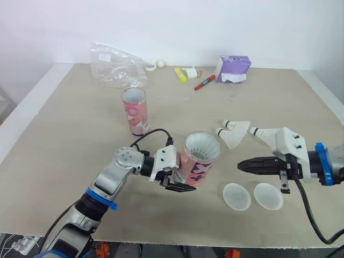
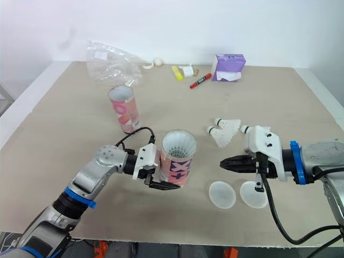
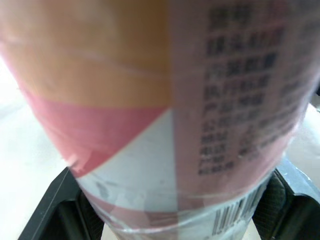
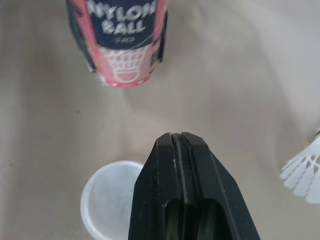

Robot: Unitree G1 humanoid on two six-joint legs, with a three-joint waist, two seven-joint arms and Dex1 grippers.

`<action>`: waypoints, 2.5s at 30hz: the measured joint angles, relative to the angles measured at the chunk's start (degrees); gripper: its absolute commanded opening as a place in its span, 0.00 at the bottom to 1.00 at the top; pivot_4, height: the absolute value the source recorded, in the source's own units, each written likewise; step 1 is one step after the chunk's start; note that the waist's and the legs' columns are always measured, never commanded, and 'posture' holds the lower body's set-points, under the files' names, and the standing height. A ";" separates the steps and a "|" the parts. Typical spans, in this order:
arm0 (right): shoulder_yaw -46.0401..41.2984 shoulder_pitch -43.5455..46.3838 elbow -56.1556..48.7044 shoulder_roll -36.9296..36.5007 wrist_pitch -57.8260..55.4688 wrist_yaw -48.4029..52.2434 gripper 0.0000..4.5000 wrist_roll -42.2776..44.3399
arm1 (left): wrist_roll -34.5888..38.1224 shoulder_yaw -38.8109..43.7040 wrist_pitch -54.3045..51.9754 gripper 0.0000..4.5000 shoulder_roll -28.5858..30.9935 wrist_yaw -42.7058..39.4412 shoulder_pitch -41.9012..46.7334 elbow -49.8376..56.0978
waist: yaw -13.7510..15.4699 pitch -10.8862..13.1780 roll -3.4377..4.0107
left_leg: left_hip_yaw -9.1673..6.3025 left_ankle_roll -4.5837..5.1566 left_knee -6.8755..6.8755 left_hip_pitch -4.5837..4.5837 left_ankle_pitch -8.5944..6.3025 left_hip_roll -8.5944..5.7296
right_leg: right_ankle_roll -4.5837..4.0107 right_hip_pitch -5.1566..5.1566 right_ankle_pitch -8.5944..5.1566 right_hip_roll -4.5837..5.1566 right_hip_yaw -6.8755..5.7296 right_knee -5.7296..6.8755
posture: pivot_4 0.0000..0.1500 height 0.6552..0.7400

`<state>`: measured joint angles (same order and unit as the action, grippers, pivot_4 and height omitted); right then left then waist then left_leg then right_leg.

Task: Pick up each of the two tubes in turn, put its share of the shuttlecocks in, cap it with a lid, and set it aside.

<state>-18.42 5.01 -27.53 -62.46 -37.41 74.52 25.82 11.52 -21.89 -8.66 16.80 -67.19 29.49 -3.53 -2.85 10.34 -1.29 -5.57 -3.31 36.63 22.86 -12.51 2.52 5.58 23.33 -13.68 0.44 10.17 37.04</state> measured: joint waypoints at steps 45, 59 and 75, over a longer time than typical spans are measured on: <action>21.16 5.41 -0.21 -3.19 -7.45 -9.83 1.00 -5.79 | -6.70 0.37 16.43 0.73 -8.15 9.30 0.00 -17.44 | 0.03 -0.09 0.13 | 0.00 -0.07 -0.15 -0.10 0.02 0.00 | -0.04 -0.01 -0.03 -0.01 0.01 -0.01 | 1.00 1.00; 24.19 2.71 1.63 -6.86 0.46 -9.27 0.02 -12.75 | -6.67 0.35 16.20 0.73 -7.98 9.24 -0.16 -17.35 | 0.01 -0.18 0.15 | 0.00 -0.08 -0.17 -0.15 0.02 0.01 | -0.06 -0.03 -0.05 -0.01 0.01 -0.01 | 1.00 1.00; 17.28 18.72 3.33 -7.09 6.30 -0.65 0.02 -3.52 | -6.55 0.55 15.81 0.73 -7.38 9.24 -0.46 -16.92 | -0.51 -0.24 0.41 | 0.08 -0.10 -0.19 -0.26 0.00 0.02 | -0.05 -0.06 -0.04 0.00 0.03 0.00 | 1.00 1.00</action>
<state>-1.14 23.73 -24.20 -69.56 -31.11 73.87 22.30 4.98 -21.34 7.16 9.43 -57.95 29.03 -20.45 -3.35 10.11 -0.88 -5.49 -3.41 36.45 22.60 -12.51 2.54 5.53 23.27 -13.73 0.44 10.20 37.04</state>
